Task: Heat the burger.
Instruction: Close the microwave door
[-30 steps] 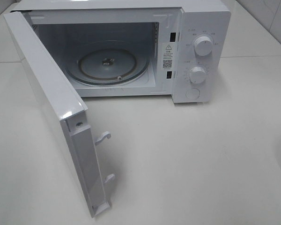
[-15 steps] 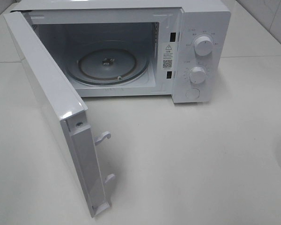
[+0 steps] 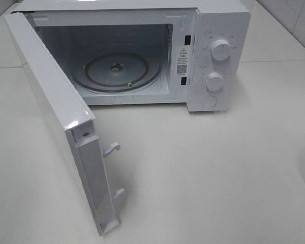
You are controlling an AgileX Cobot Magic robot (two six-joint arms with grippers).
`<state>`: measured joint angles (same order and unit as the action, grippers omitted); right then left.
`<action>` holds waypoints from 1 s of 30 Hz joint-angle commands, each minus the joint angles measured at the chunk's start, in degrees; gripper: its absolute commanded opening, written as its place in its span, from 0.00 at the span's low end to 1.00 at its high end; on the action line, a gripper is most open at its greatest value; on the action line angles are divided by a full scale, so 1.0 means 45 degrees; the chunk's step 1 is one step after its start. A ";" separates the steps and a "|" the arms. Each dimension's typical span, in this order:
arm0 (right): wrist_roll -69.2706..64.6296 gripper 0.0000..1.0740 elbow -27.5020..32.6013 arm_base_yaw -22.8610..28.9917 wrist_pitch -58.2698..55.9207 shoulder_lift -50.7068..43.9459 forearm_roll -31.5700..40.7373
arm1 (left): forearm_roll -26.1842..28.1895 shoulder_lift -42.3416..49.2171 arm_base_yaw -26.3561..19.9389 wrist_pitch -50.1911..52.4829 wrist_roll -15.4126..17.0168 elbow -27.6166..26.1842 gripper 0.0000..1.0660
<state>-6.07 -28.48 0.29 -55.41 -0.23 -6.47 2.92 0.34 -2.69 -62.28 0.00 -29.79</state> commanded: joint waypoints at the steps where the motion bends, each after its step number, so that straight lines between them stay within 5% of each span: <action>1: -0.0293 0.71 0.0025 -0.0076 0.0038 -0.0395 -0.0204 | 0.0000 0.0051 -0.0025 0.0191 0.0000 0.0051 0.94; 30: 0.0407 0.70 0.0102 -0.0076 0.0025 -0.0395 0.0420 | -0.0025 0.0051 -0.0025 0.0191 0.0000 0.0051 0.94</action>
<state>-4.81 -28.02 0.29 -55.63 -0.23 -4.87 2.86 0.34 -2.69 -62.28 0.00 -29.79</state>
